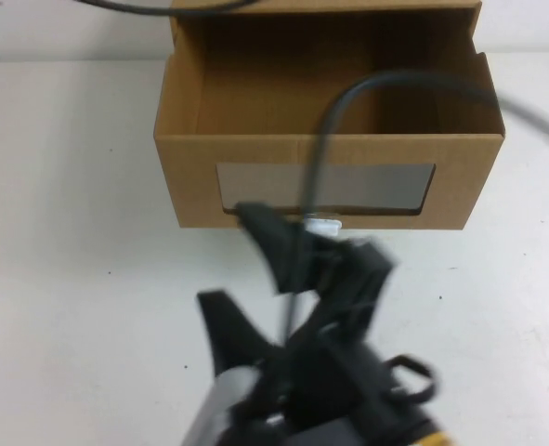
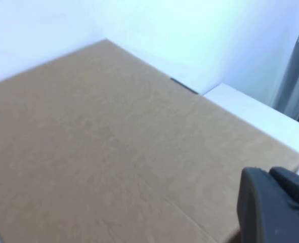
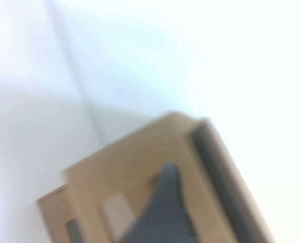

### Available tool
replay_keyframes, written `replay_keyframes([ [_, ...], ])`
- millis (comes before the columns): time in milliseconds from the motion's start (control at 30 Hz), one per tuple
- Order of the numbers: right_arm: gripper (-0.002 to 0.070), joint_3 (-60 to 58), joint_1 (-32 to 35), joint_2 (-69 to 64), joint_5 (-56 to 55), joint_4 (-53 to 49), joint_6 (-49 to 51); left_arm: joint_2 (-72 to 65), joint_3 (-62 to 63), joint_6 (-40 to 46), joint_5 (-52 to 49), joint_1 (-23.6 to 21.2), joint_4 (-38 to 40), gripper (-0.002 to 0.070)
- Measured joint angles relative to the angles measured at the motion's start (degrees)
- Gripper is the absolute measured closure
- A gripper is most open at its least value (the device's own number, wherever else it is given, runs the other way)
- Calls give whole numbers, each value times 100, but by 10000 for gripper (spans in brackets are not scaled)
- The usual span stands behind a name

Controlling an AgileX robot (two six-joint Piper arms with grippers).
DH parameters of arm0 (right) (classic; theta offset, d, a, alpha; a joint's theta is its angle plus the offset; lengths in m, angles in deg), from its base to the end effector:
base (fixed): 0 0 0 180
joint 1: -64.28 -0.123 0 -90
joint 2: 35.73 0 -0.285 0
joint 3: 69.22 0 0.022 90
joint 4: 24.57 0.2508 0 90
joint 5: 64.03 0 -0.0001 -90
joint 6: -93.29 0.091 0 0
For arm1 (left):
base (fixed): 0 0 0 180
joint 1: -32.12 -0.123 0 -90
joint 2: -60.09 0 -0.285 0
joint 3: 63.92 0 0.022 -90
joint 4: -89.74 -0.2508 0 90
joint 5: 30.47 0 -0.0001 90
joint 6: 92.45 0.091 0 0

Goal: Open the shoe box
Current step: 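Pull the top drawer of the cardboard box fully open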

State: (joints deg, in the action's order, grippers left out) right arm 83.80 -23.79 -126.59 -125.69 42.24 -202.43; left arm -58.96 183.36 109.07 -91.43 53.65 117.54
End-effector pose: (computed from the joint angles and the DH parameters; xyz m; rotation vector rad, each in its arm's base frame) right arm 0.0833 0.2867 0.3180 -1.1029 1.0134 -0.3845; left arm 0.3585 -0.1813 0.5166 0.7482 1.7722 -0.5699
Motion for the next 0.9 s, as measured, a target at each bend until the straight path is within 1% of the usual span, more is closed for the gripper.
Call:
replay_keyframes([
  [33, 99, 0, -50, 155, -87, 69, 25, 157, 0, -81, -118, 0, -74, 679],
  [100, 220, 0, -113, 561, -182, 298, 36, 460, -22, -253, -288, 0, -208, 679],
  [167, 365, 0, -129, 984, -240, 607, 36, 849, -102, -402, -431, 0, -344, 679],
  [233, 536, 0, -137, 1425, -289, 985, -10, 1229, -204, -505, -525, 0, -477, 679],
  [267, 590, 0, -137, 1607, -306, 1144, -56, 1444, -276, -568, -571, 0, -552, 679],
  [333, 650, 0, -137, 2082, -330, 1518, -245, 1848, -456, -672, -638, 0, -703, 679],
  [400, 675, 0, -137, 2531, -312, 1849, -585, 2310, -724, -815, -662, 0, -873, 679],
  [467, 685, 0, -137, 3003, -189, 2242, -1094, 2780, -1045, -944, -685, 0, -1072, 679],
  [567, 691, 0, -137, 3837, 138, 3189, -2110, 3452, -1590, -1103, -710, 0, -1322, 679],
  [633, 692, -48, -142, 4363, 196, 3314, -2743, 3909, -2025, -1142, -731, 0, -1412, 679],
  [733, 692, -240, -142, 5088, 45, 3324, -3052, 4743, -2914, -1187, -718, 0, -1542, 679],
  [900, 694, -683, -142, 6209, 55, 3324, -3108, 6166, -4595, -1301, -436, 0, -1834, 679],
])
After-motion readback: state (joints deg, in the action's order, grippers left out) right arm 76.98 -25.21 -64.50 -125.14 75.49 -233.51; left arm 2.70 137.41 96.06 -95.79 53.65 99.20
